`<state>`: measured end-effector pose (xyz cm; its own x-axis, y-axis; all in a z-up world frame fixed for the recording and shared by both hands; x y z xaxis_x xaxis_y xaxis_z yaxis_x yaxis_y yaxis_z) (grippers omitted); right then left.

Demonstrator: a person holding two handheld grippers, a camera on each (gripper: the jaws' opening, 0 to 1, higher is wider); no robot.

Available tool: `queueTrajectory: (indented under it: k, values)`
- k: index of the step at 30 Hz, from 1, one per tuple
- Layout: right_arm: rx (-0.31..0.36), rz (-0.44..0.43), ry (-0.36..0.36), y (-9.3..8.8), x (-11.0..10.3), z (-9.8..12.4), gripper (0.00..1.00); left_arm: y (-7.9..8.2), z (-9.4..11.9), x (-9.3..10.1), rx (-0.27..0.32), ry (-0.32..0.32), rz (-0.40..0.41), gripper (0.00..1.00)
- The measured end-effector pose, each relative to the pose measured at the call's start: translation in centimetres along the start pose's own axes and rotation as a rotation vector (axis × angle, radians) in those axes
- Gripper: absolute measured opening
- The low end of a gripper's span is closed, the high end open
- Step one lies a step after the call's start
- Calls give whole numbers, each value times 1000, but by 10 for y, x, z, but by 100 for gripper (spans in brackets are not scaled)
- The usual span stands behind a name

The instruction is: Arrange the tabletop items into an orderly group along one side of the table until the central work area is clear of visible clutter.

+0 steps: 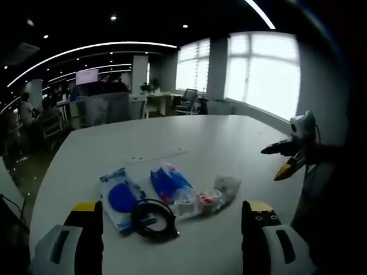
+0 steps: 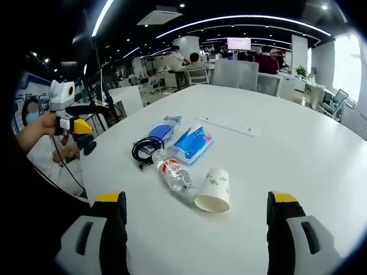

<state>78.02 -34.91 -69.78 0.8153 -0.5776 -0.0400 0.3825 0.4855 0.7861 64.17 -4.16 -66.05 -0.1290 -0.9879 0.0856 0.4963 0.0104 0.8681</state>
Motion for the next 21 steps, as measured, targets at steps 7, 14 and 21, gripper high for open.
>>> queueTrajectory:
  k: [7,14,21]
  values:
    - [10,9,-1,4,2,0,99,2,1,-3,9,9,-1,100]
    - [16,11,1,2,1,-3,99,2,5,-1,11,13,-4,100]
    - [29,-6,7,4,-3,-4,99,0,4,-3,2,15,-6,100]
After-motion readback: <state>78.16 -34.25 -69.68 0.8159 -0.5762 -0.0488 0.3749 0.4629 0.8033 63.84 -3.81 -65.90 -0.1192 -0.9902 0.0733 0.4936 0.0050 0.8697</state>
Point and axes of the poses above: the point that each gripper's makers call its tool centre point, and the gripper's own axes: z roughly backward along the fingers, x roughly to its right, y roughly out of its top, the point moved 5 cm from there along z, roughly backward along the fingers, and after that the axes turned 5 degrees about -y, right-handed, at the moved point
